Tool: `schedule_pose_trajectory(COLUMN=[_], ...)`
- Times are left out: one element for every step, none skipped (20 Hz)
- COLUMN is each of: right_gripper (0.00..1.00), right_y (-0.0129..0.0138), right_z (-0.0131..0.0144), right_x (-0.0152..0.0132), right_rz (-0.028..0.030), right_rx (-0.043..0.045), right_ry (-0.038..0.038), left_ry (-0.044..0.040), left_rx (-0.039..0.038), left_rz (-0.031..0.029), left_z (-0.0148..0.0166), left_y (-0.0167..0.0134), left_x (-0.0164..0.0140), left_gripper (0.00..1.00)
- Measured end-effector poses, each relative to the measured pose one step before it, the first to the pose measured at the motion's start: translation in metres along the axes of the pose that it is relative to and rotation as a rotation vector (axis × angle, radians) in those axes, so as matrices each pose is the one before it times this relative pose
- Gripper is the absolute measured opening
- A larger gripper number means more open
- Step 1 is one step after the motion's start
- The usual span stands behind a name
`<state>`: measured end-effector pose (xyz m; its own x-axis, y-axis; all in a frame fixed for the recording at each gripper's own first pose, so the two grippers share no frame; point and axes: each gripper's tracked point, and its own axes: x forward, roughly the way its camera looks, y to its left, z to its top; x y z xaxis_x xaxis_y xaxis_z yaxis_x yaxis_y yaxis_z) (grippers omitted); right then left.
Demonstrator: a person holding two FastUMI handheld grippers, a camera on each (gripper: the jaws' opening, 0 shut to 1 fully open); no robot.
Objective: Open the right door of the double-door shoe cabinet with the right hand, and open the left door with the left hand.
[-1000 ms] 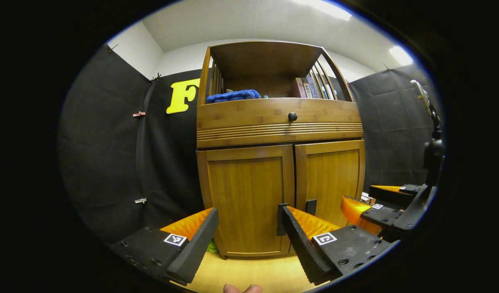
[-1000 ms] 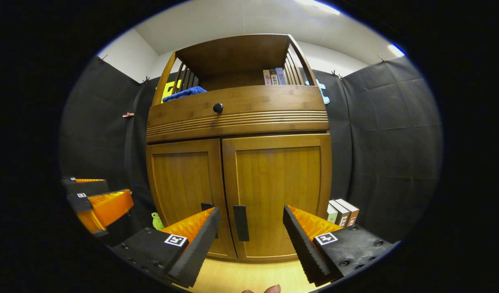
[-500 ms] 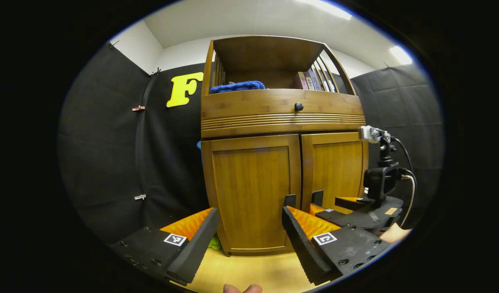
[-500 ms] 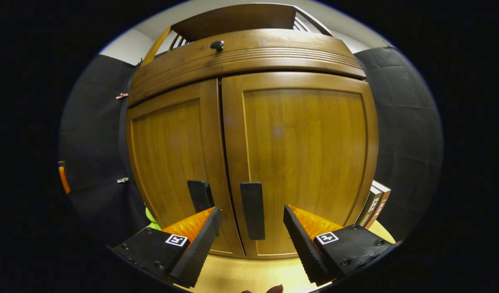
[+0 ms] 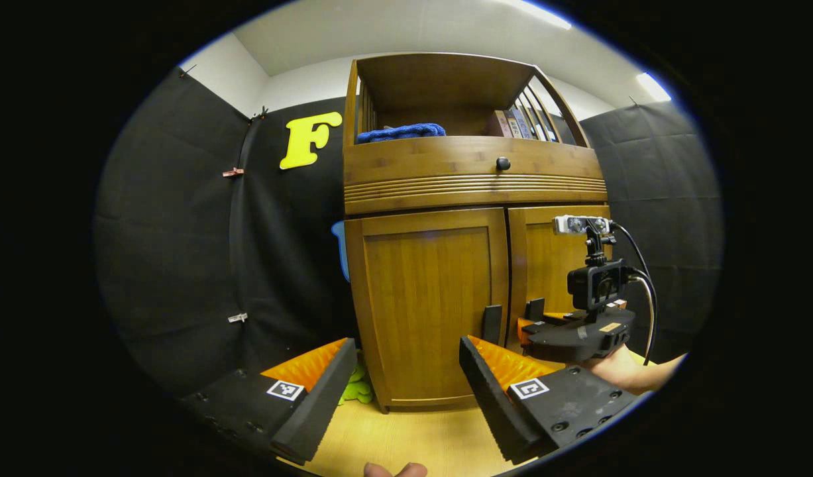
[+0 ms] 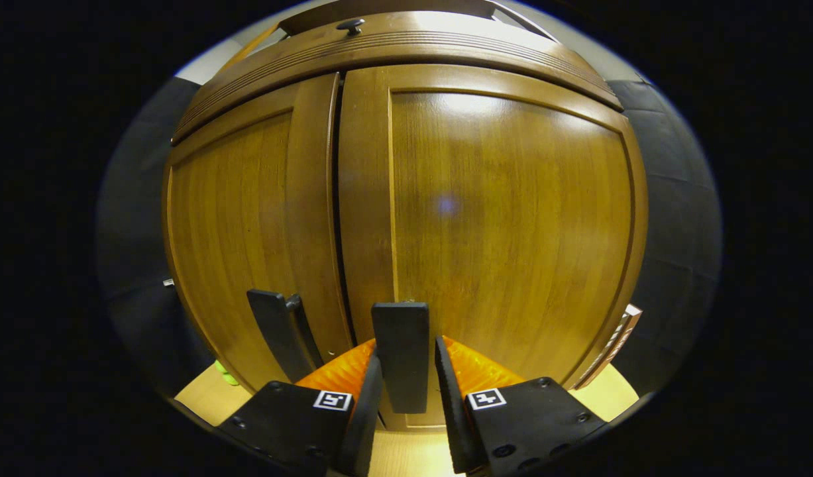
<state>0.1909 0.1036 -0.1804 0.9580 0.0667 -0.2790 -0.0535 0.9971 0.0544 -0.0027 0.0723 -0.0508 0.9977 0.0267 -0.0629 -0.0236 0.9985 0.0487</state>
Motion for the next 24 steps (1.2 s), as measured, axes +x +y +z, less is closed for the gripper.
schedule_pose_trajectory(right_gripper=[0.38,0.37,0.32,0.29,0.26,0.26,0.26,0.26,0.26,0.26,0.26,0.25,0.26,0.26,0.26,0.26,0.26,0.25,0.26,0.26,0.25,0.25,0.25,0.25], right_y=[-0.00206,-0.00032,0.00043,0.00041,-0.00070,0.00020,0.00041,0.00019,-0.00049,-0.00117,-0.00083,-0.00060,0.00077,-0.00084,-0.00117,-0.00162,-0.00140,-0.00246,-0.00064,-0.00196,-0.00184,-0.00177,0.00047,-0.00023], right_z=[0.00174,-0.00201,0.00025,-0.00185,0.00196,-0.00103,0.00129,0.00084,0.00309,0.00248,0.00014,-0.00082,-0.00149,-0.00049,0.00173,0.00117,0.00230,0.00137,0.00183,0.00118,0.00280,0.00207,-0.00408,-0.00008], right_x=[-0.00112,-0.00019,0.00127,-0.00313,0.00029,-0.00203,-0.00226,-0.00316,0.00093,-0.00061,-0.00066,-0.00084,-0.00080,-0.00098,-0.00190,-0.00254,-0.00211,-0.00184,0.00041,-0.00167,0.00083,-0.00034,0.00096,0.00134], right_rz=[-0.00471,-0.00536,-0.00068,0.00168,0.01184,0.01555,0.01886,0.01828,0.01504,0.00999,0.00391,0.00195,0.00144,0.00325,0.00573,0.00673,0.00630,0.00168,-0.00248,-0.00528,-0.00515,-0.00431,-0.00584,-0.00887], right_rx=[-0.01753,-0.00092,0.00225,0.00114,0.00052,0.00449,0.00710,0.00590,0.00467,-0.00060,-0.00033,-0.00226,0.00064,0.00321,0.00438,0.00318,0.00288,0.00531,0.00840,0.00944,0.00862,0.00485,0.00674,0.00829], right_ry=[-0.00779,0.02086,-0.00410,0.00900,-0.00268,0.00793,-0.00013,0.00361,-0.00355,-0.00285,-0.01054,-0.00365,-0.00562,0.00106,-0.00249,0.00136,-0.00456,0.00197,-0.00583,0.00175,-0.00275,0.00352,-0.00138,0.00440], left_ry=[0.00115,-0.00092,-0.00401,-0.00403,-0.00358,-0.00180,-0.00042,0.00021,0.00114,-0.00138,-0.00348,-0.00230,0.00086,0.00072,0.00120,0.00020,-0.00047,-0.00112,0.00002,-0.00157,-0.00061,0.00018,0.00094,0.00040], left_rx=[0.00098,0.00164,0.00031,-0.00271,-0.00619,-0.00666,-0.00439,-0.00278,-0.00078,-0.00015,0.00157,0.00215,0.00147,-0.00019,-0.00068,-0.00197,-0.00270,-0.00232,-0.00046,0.00095,0.00200,0.00295,0.00345,0.00330], left_rz=[0.00356,0.00088,0.00036,-0.00041,-0.00078,-0.00146,-0.00282,-0.00117,-0.00332,-0.00111,0.00056,0.00358,0.00226,0.00361,0.00315,0.00435,0.00239,0.00178,0.00157,0.00065,-0.00146,-0.00425,-0.00341,-0.00393], left_z=[-0.00071,-0.00034,0.00179,0.00109,0.00142,0.00121,-0.00089,0.00113,-0.00134,-0.00132,0.00135,0.00139,-0.00062,-0.00036,0.00019,0.00104,-0.00069,0.00038,-0.00015,-0.00014,0.00090,-0.00066,0.00026,-0.00073], left_y=[0.00001,-0.00056,-0.00030,-0.00028,-0.00055,-0.00089,-0.00034,-0.00110,-0.00270,-0.00545,-0.00336,-0.00195,0.00008,-0.00150,-0.00182,-0.00098,-0.00078,-0.00207,-0.00279,-0.00338,-0.00290,-0.00428,-0.00409,-0.00443], left_x=[0.00015,-0.00088,-0.00081,-0.00099,-0.00079,-0.00008,-0.00006,-0.00068,-0.00172,-0.00185,-0.00077,-0.00093,0.00116,0.00013,-0.00133,-0.00128,-0.00070,-0.00233,-0.00109,-0.00189,-0.00106,-0.00165,-0.00062,-0.00063], left_gripper=[0.96,0.96,0.97,0.98,0.98,0.97,0.97,0.97,0.97,0.97,0.98,0.98,0.97,0.96,0.98,0.96,0.96,0.96,0.96,0.96,0.96,0.96,0.96,0.97])
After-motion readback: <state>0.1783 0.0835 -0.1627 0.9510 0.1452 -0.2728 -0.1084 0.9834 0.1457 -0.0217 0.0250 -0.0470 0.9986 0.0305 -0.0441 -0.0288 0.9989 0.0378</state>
